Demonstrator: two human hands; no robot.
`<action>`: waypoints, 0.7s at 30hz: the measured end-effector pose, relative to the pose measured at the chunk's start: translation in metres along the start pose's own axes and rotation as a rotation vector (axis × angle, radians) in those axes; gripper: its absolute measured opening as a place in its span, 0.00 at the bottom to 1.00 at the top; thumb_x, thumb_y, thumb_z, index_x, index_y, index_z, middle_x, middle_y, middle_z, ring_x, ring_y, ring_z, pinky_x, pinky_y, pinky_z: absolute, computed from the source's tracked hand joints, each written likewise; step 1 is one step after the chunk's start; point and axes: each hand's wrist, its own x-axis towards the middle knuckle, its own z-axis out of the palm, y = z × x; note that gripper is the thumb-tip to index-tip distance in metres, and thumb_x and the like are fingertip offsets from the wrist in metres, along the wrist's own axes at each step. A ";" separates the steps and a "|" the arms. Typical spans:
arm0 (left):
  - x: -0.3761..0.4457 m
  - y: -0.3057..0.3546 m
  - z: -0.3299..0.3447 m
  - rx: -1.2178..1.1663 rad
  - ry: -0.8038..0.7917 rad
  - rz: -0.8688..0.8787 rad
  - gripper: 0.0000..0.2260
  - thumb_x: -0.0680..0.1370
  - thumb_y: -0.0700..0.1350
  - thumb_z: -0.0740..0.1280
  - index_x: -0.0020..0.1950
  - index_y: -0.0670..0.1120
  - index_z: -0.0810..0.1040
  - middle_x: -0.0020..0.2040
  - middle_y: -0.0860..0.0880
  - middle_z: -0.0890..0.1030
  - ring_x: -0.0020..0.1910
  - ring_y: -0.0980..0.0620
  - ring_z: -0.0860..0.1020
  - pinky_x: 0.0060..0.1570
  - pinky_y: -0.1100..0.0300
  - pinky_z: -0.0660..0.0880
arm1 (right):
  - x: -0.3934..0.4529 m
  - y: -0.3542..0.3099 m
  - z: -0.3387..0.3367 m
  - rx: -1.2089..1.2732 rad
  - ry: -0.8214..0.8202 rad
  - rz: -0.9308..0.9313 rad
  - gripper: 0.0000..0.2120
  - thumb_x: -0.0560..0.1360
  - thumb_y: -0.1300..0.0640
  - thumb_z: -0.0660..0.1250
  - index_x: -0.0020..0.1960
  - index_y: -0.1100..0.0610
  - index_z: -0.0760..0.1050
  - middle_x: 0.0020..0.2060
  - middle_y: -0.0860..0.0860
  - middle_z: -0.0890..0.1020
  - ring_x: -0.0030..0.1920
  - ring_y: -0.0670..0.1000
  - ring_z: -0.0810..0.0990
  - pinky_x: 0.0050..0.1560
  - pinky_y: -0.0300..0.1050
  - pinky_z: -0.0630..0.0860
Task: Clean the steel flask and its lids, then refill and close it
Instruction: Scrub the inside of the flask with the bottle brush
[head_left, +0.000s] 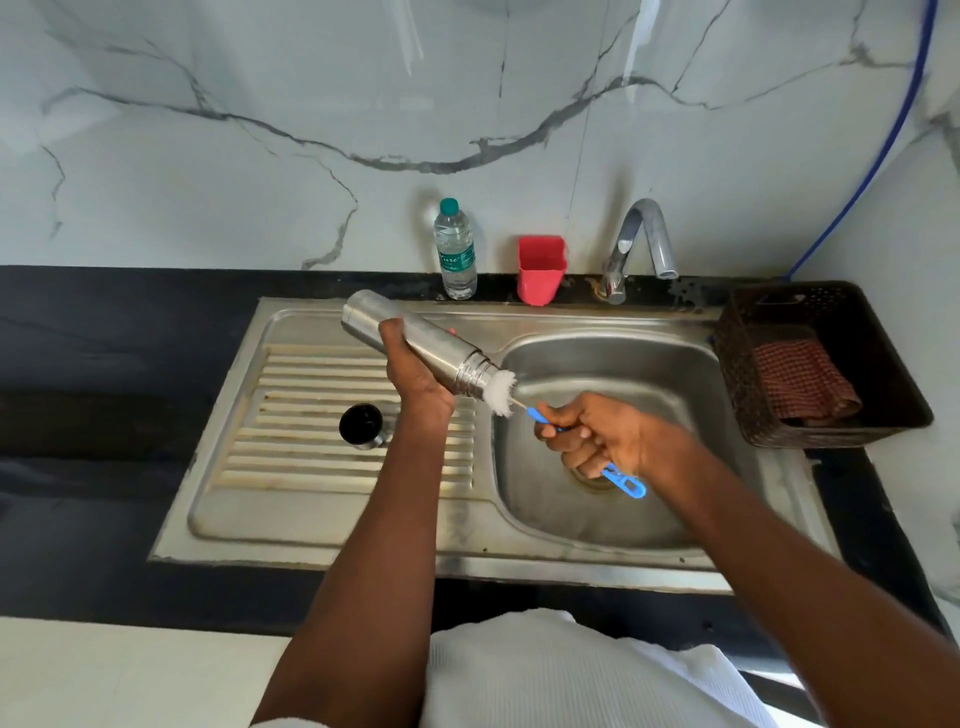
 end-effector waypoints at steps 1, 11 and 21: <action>0.001 0.001 0.000 0.003 -0.008 -0.001 0.21 0.75 0.55 0.72 0.59 0.42 0.78 0.42 0.42 0.81 0.39 0.43 0.83 0.40 0.51 0.82 | -0.003 0.003 -0.003 0.014 -0.023 0.020 0.15 0.83 0.49 0.58 0.41 0.56 0.71 0.22 0.45 0.62 0.18 0.42 0.58 0.17 0.34 0.54; -0.013 -0.011 0.011 0.042 -0.032 -0.023 0.21 0.76 0.54 0.72 0.61 0.40 0.78 0.44 0.40 0.81 0.37 0.43 0.83 0.39 0.51 0.82 | -0.001 0.007 0.009 0.070 -0.004 -0.039 0.16 0.85 0.50 0.56 0.42 0.55 0.71 0.23 0.45 0.61 0.18 0.42 0.57 0.16 0.35 0.53; -0.022 -0.017 0.015 -0.027 0.154 0.014 0.27 0.70 0.56 0.76 0.62 0.41 0.79 0.50 0.40 0.85 0.54 0.36 0.86 0.49 0.39 0.85 | -0.013 0.023 0.035 -1.150 1.125 -0.570 0.04 0.77 0.56 0.67 0.47 0.49 0.80 0.43 0.48 0.83 0.46 0.58 0.82 0.40 0.47 0.71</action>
